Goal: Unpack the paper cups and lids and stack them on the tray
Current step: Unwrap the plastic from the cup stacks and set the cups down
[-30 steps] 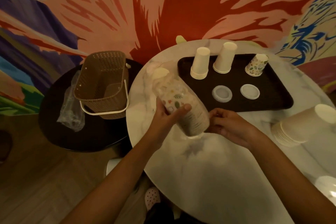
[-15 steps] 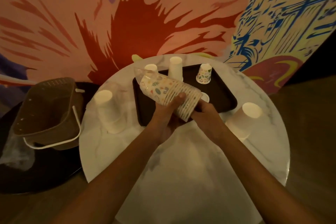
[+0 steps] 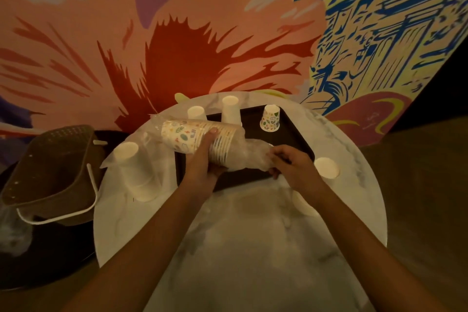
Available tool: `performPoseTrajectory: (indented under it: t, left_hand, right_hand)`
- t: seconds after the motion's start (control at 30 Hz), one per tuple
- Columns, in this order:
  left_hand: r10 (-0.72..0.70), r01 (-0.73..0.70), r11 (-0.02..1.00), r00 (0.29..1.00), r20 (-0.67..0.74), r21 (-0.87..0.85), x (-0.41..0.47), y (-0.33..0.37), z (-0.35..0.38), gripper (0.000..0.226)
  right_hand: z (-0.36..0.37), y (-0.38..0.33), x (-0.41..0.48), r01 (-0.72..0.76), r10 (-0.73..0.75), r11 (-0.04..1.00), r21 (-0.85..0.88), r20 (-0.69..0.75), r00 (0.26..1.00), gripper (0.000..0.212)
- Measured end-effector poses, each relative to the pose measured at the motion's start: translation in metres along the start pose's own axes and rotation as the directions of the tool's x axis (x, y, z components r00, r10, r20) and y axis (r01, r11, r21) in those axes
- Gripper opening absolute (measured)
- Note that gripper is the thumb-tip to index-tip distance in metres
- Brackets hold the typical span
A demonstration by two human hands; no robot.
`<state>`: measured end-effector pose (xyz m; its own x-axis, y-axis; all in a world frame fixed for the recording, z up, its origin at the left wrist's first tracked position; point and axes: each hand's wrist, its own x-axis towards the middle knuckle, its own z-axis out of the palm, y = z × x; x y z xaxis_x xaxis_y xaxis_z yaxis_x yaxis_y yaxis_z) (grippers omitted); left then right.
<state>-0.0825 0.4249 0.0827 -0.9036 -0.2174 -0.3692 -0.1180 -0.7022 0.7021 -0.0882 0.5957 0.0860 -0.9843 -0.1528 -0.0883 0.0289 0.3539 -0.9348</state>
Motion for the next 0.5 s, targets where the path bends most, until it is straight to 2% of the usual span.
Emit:
performPoseTrajectory:
  t: [0.1, 0.17, 0.3, 0.37, 0.43, 0.5]
  left_hand:
    - [0.046, -0.046, 0.998, 0.999, -0.012, -0.031, 0.006, 0.012, -0.004, 0.069]
    - [0.058, -0.058, 0.998, 0.998, -0.015, -0.033, 0.008, 0.021, -0.007, 0.053]
    - [0.098, -0.098, 0.995, 0.995, 0.006, -0.01, 0.012, 0.037, -0.014, 0.046]
    - [0.106, -0.106, 0.994, 0.994, 0.021, 0.006, 0.013, 0.045, -0.016, 0.049]
    - [0.113, -0.113, 0.993, 0.993, 0.029, 0.032, 0.013, 0.051, -0.014, 0.049]
    - [0.109, -0.111, 0.993, 0.993, 0.044, 0.048, 0.012, 0.053, -0.009, 0.045]
  right_hand:
    - [-0.011, 0.012, -0.003, -0.099, 0.122, 0.968, 0.232, -0.084, 0.989, 0.017]
    - [-0.013, 0.017, -0.005, -0.133, 0.179, 0.925, 0.357, -0.098, 0.979, 0.015]
    - [-0.008, 0.019, -0.007, -0.129, 0.179, 0.899, 0.418, -0.084, 0.98, 0.006]
    - [-0.007, 0.019, -0.004, -0.13, 0.188, 0.909, 0.397, -0.112, 0.976, 0.009]
    - [-0.008, 0.013, 0.002, -0.099, 0.193, 0.883, 0.46, -0.162, 0.968, 0.009]
    - [-0.013, 0.006, 0.011, -0.012, 0.106, 0.879, 0.476, -0.172, 0.979, 0.006]
